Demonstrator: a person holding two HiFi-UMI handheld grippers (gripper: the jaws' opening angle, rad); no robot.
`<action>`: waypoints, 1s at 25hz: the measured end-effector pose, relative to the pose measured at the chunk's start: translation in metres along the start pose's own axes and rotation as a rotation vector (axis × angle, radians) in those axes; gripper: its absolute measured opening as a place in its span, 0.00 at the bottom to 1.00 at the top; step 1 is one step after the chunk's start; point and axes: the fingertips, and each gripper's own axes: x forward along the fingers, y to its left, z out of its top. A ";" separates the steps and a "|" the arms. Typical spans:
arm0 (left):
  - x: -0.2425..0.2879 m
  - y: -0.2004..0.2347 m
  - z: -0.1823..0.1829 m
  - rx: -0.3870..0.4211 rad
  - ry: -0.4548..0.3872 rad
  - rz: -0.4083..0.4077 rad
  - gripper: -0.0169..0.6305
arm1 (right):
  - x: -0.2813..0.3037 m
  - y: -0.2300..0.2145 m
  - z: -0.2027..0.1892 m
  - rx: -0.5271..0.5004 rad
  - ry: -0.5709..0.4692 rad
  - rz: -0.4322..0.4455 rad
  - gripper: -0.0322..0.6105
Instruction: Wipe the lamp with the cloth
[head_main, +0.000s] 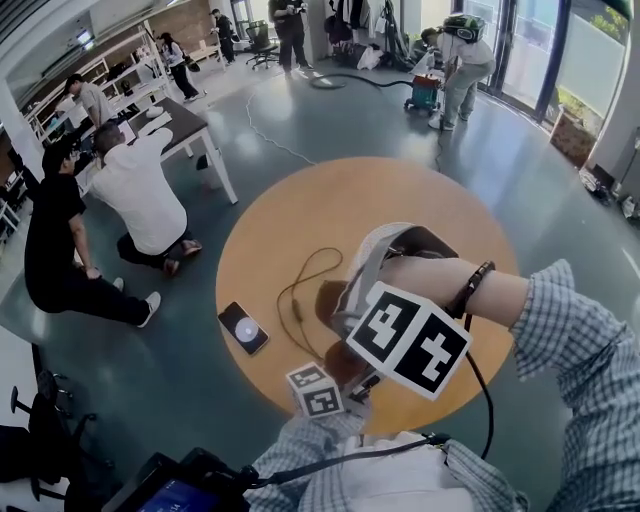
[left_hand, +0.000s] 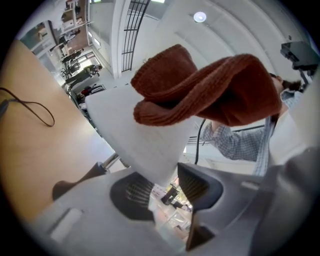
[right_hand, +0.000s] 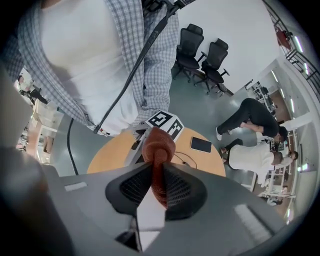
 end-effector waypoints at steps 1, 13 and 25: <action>0.000 0.001 -0.001 0.001 0.000 -0.004 0.25 | 0.000 0.002 0.000 0.007 0.006 -0.012 0.16; -0.012 0.008 -0.019 -0.012 0.032 -0.052 0.25 | -0.005 -0.002 0.007 0.185 0.044 -0.438 0.16; -0.001 -0.006 0.001 -0.010 0.036 -0.012 0.24 | -0.012 0.019 -0.007 0.239 0.201 -0.959 0.16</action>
